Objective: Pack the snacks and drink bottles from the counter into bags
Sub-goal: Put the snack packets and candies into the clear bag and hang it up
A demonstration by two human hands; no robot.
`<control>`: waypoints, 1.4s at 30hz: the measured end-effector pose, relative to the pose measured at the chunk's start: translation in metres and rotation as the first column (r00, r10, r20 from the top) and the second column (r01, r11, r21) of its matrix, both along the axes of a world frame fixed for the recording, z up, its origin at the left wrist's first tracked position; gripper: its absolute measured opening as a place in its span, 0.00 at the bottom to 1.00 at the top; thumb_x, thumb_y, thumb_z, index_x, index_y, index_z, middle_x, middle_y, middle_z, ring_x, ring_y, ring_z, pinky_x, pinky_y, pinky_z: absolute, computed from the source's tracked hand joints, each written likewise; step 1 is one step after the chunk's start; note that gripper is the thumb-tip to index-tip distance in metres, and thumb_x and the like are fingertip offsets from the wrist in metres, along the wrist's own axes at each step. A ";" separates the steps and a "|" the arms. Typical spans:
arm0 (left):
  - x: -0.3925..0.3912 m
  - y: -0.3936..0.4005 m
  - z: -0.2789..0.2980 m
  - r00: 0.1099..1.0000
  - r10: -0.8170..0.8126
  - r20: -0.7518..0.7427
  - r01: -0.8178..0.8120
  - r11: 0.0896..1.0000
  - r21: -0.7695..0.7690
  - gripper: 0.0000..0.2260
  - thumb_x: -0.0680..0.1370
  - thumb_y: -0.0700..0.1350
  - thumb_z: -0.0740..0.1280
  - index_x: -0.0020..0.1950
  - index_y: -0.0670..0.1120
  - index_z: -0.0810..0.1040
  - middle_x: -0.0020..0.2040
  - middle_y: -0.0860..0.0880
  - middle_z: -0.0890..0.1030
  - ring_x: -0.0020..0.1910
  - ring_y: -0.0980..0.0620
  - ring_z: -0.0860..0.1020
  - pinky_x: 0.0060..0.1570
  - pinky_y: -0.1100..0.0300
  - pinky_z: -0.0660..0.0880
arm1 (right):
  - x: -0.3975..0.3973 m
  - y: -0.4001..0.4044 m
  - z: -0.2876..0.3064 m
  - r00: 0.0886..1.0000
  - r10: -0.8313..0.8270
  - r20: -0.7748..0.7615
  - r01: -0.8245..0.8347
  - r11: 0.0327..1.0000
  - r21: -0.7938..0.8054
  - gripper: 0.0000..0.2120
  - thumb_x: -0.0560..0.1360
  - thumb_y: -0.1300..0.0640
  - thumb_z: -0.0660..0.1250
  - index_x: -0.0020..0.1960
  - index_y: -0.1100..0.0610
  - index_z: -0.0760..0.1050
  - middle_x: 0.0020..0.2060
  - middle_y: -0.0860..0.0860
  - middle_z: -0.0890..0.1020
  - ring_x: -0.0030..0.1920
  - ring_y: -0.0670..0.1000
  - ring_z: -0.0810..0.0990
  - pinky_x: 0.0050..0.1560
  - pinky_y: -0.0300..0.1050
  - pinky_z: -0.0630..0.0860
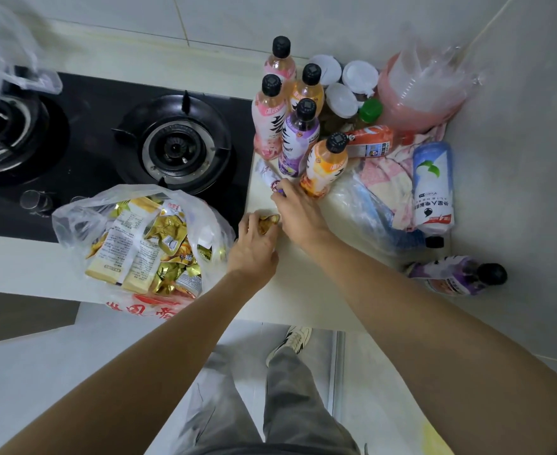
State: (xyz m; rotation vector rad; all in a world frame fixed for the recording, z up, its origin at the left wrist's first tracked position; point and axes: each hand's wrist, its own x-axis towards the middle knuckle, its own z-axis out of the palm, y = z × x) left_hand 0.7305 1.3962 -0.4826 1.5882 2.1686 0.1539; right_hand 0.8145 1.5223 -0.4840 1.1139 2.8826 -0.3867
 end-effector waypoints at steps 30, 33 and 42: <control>0.020 -0.017 0.035 0.996 0.046 0.074 -0.054 0.993 0.105 0.19 0.73 0.40 0.71 0.63 0.50 0.81 0.64 0.42 0.69 0.60 0.36 0.67 0.56 0.49 0.75 | 0.092 -0.073 0.005 0.879 -0.456 -0.142 0.394 0.860 -0.323 0.13 0.75 0.69 0.66 0.54 0.54 0.72 0.50 0.52 0.68 0.43 0.57 0.72 0.46 0.51 0.73; 0.016 -0.026 0.053 0.993 0.063 0.101 -0.080 0.981 0.177 0.20 0.72 0.41 0.72 0.63 0.52 0.81 0.64 0.42 0.70 0.59 0.37 0.68 0.57 0.49 0.74 | 0.086 -0.084 0.018 0.848 -0.499 -0.180 0.417 0.837 -0.353 0.14 0.74 0.69 0.66 0.55 0.53 0.73 0.50 0.51 0.68 0.43 0.55 0.72 0.46 0.49 0.73; -0.056 -0.069 0.142 0.993 0.051 0.104 -0.089 0.909 0.407 0.19 0.72 0.42 0.72 0.62 0.53 0.81 0.62 0.43 0.71 0.58 0.37 0.69 0.61 0.49 0.72 | 0.005 -0.138 0.116 0.685 -0.544 -0.485 0.380 0.834 -0.399 0.11 0.76 0.66 0.69 0.55 0.54 0.75 0.52 0.54 0.72 0.49 0.49 0.73 0.46 0.29 0.68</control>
